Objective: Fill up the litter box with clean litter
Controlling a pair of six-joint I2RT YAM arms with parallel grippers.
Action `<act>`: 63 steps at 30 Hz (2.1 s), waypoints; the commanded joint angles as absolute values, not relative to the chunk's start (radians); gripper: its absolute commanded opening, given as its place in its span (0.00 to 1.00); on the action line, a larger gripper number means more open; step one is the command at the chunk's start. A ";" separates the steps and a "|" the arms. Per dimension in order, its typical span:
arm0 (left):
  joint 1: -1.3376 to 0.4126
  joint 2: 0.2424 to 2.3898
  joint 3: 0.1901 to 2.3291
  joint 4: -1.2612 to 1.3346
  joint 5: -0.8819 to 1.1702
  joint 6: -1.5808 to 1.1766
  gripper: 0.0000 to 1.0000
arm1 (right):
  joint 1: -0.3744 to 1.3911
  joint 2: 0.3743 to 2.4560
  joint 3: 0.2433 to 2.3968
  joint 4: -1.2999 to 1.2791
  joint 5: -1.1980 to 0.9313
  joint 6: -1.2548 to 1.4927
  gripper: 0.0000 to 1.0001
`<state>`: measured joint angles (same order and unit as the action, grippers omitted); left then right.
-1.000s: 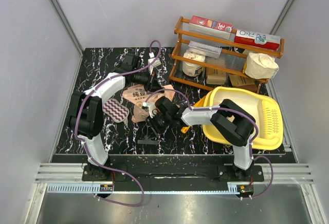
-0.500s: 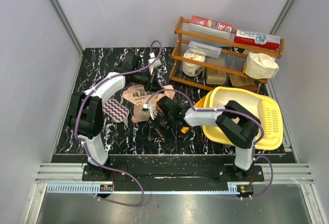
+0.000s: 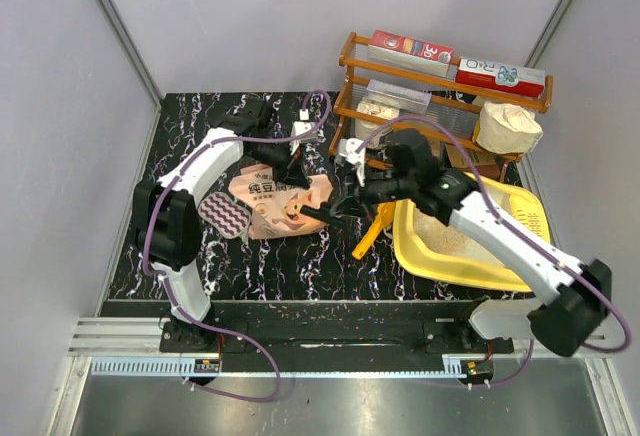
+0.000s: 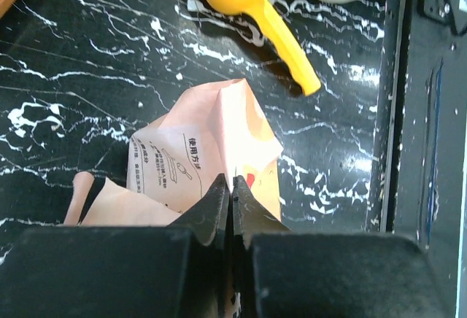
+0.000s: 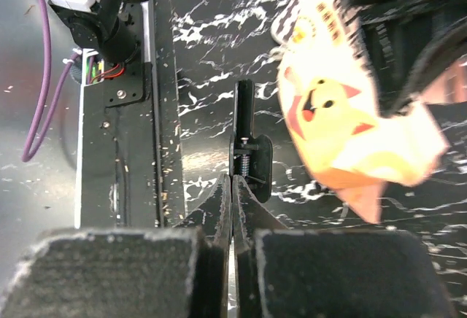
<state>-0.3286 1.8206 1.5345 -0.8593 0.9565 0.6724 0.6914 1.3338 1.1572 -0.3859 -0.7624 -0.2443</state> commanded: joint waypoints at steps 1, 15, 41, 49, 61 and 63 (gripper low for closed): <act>-0.328 1.775 1.666 -1.139 0.962 0.957 0.00 | 0.661 1.232 1.227 -0.606 -0.728 -0.466 0.00; -0.324 1.704 1.508 -0.850 1.039 0.796 0.00 | 0.627 1.454 1.393 -0.620 -0.641 -0.514 0.00; -0.368 1.779 1.634 -0.996 1.058 0.807 0.00 | 0.597 1.512 1.284 -0.374 -0.578 -0.416 0.00; -0.376 1.781 1.637 -1.029 1.083 0.836 0.16 | 0.569 1.536 1.287 -0.308 -0.557 -0.362 0.00; -0.377 1.825 1.677 -1.173 1.072 0.994 0.42 | 0.561 1.500 1.236 -0.252 -0.561 -0.305 0.00; -0.377 1.827 1.675 -1.173 1.063 0.999 0.41 | 0.558 1.497 1.236 -0.250 -0.560 -0.307 0.00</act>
